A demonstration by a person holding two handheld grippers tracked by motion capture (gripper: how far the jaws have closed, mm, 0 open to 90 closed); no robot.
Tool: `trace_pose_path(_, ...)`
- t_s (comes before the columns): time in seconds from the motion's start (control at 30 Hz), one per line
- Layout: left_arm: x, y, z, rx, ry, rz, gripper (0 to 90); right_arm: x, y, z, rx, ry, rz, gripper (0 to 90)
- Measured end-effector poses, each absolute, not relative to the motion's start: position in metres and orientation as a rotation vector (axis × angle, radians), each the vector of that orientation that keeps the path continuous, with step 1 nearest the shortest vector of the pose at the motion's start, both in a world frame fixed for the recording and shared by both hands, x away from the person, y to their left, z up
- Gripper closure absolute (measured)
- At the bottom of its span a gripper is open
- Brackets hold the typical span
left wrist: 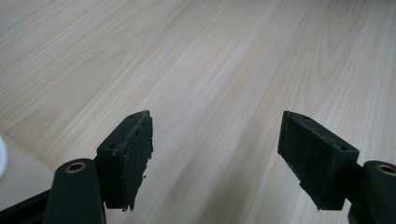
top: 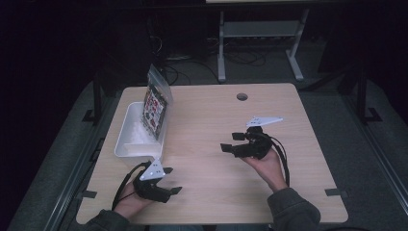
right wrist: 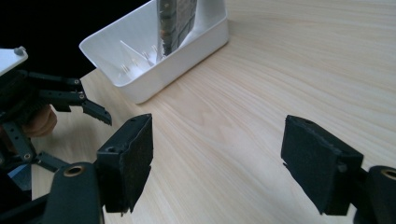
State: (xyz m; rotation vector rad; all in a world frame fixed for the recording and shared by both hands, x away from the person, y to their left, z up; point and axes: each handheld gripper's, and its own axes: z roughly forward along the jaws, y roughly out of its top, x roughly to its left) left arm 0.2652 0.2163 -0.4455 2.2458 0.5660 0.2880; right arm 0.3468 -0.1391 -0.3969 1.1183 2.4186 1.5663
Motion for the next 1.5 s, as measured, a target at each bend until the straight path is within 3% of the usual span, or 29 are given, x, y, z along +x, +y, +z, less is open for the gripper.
trace_pose_path(0.77, 0.265, 0.211, -0.445, 2.25, 0.548, 0.292, 25.4, 0.314, -0.195, -0.417, 1.191, 2.418, 1.549, 24.6)
trace_pose_path(1.5, 0.263, 0.214, -0.442, 2.243, 0.535, 0.287, 25.4, 0.282, -0.22, -0.451, 1.221, 2.481, 1.542, 24.4)
